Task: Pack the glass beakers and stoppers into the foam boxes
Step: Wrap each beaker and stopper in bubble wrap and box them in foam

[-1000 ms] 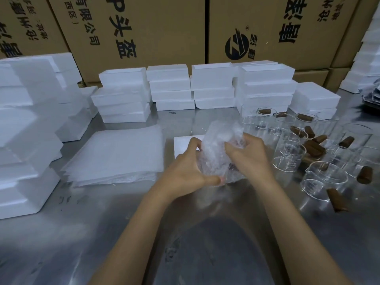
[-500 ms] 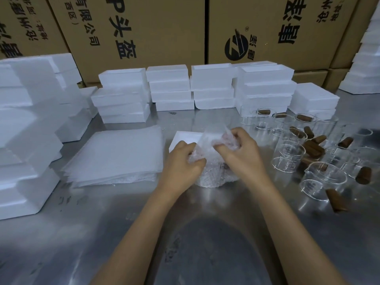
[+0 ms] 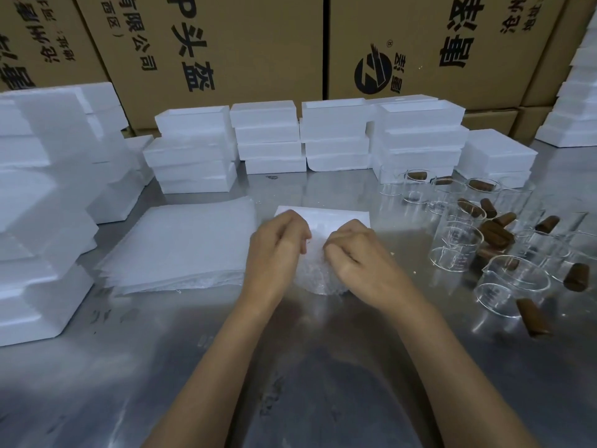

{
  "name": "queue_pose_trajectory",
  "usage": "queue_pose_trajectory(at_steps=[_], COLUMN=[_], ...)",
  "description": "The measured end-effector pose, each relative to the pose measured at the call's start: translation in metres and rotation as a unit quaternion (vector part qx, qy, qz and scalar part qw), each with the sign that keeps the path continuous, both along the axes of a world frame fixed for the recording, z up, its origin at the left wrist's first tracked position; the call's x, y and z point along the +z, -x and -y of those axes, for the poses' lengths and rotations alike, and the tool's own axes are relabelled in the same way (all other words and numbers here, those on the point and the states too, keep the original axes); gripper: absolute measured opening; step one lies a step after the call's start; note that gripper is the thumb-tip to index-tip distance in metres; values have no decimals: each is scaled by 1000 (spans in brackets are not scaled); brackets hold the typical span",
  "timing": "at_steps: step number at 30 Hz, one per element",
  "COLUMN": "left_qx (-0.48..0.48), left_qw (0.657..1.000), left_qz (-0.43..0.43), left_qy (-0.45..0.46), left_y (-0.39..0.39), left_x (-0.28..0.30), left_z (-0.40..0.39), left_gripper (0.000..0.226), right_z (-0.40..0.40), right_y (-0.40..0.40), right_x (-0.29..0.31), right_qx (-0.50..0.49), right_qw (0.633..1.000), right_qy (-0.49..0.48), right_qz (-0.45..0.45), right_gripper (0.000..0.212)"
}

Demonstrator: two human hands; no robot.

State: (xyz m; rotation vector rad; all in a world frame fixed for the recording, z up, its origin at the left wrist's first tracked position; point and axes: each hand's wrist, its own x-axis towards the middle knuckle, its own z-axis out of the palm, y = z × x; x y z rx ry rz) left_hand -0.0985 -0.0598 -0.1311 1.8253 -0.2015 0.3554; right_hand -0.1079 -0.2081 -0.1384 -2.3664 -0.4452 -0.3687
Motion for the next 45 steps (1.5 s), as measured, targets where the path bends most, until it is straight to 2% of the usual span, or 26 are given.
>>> queue_pose_trajectory(at_steps=[2,4,7,10,15,18,21,23,24,26,28,30,33,36,40,42,45], left_qx=[-16,-12,-1,2,49,82,21,-26,-36,-45,-58,-65,-76,-52,68,103,95], left_qw=[997,984,944,920,921,944,969,969,965,953,942,932,922,942,977,978,980], left_qz=[27,28,25,47,83,114,83,74,72,61,45,35,29,38,94,132,152], left_qy=[-77,-177,-330,-389,-376,-299,-231,-235,-250,-295,-329,-356,-379,-330,-180,-124,-90], left_y=[3,3,3,4,4,3,0,1,1,0,0,-1,-2,-3,-7,-8,-7], left_x=[-2,-7,-13,-17,-16,-10,-10,-11,-12,-15,-17,-19,-20,-16,-4,-2,-2], left_z=[-1,-2,3,8,7,3,3,5,5,4,5,5,3,-3,-11,-14,-14], left_gripper=[27,31,39,38,34,21,20,27,34,43,40,40,29,25,24,25,41], right_z=[-1,-3,4,15,9,9,10,11,10,10,15,22,30,33,37,35,29], right_y=[-1,-1,-4,-8,-12,-12,-12,-13,-13,-16,-21,-27,-32,-34,-31,-29,-29], right_x=[-1,-1,3,1,-7,-9,-12,-12,-11,-10,-10,-14,-25,-29,-26,-26,-24], right_qx=[-17,-61,-127,-139,-83,-65,-49,-58,-69,-101,-140,-168,-176,-181,-197,-193,-203], right_qw=[999,990,948,951,980,990,995,994,990,965,940,940,953,939,917,922,934], right_qy=[-27,-127,-279,-261,-177,-113,-56,-81,-124,-239,-310,-295,-240,-271,-321,-313,-269], right_qz=[4,31,90,92,45,58,60,35,24,24,37,29,-62,-109,-127,-123,-117], right_gripper=[33,33,29,32,37,31,28,30,32,30,28,26,26,19,12,8,3])
